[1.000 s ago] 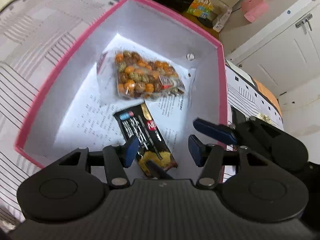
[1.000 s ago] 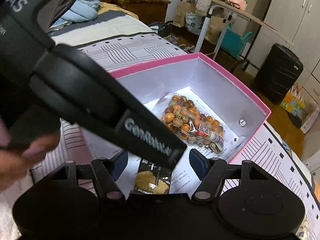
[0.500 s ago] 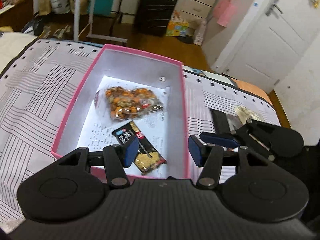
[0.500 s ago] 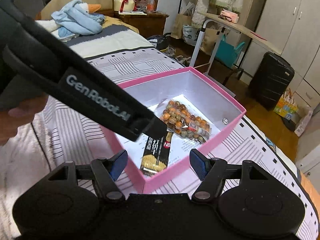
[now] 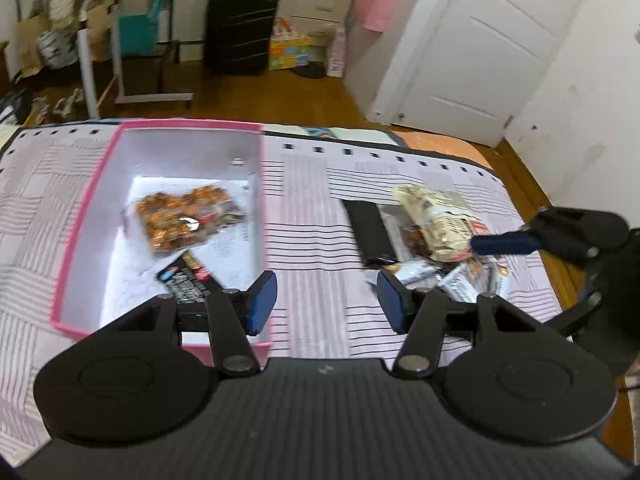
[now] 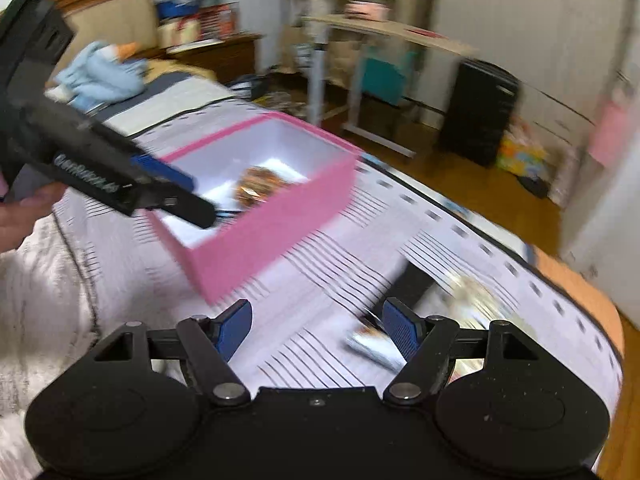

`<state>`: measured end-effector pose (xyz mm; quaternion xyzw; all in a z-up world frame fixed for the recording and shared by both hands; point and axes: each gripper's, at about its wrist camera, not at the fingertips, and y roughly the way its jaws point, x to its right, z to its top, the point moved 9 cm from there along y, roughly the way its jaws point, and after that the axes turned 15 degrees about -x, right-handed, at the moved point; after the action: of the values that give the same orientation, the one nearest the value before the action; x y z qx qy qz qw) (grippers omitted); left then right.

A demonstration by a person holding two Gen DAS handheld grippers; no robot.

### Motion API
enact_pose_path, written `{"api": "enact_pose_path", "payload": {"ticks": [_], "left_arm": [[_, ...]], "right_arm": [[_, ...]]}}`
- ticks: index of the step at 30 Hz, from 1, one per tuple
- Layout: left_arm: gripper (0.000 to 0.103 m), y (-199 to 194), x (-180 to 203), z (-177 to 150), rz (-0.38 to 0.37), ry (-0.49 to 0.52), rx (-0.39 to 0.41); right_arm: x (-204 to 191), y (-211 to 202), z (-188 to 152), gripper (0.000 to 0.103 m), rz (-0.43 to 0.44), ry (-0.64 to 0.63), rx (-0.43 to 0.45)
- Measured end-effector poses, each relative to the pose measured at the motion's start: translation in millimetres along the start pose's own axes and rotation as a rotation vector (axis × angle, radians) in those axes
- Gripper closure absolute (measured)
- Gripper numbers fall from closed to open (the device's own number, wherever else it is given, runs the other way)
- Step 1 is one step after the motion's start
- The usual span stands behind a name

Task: Organize snacks
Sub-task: 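Grasp a white snack bar with the right gripper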

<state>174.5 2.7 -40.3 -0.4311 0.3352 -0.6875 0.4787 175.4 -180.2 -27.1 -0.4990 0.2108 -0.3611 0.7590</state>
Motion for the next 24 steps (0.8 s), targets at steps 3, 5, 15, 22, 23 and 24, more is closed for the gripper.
{"api": "enact_pose_path", "payload": {"ticks": [3,5,15,22,23,24], "left_arm": [[0.048,19,20,0,-0.010,0.043,-0.008],[0.048,36,33,-2,-0.019,0.063,-0.022],[0.048,125,85,-9,-0.024,0.119,-0.064],[0.048,180,91,11,0.063,0.290,-0.041],[0.048,186,92,12,0.068,0.319,-0.042],[0.047,191,94,13,0.068,0.339,-0.043]], "right_arm": [[33,4,-31,0.026,0.001,0.111,-0.019],[48,13,-53,0.026,0.007,0.175,-0.032],[70,66,-101,0.028,-0.016,0.222,-0.080],[80,99,-108,0.034,-0.051,0.261,-0.081],[82,104,-109,0.036,-0.054,0.272,-0.081],[84,106,-110,0.037,-0.055,0.283,-0.078]]}}
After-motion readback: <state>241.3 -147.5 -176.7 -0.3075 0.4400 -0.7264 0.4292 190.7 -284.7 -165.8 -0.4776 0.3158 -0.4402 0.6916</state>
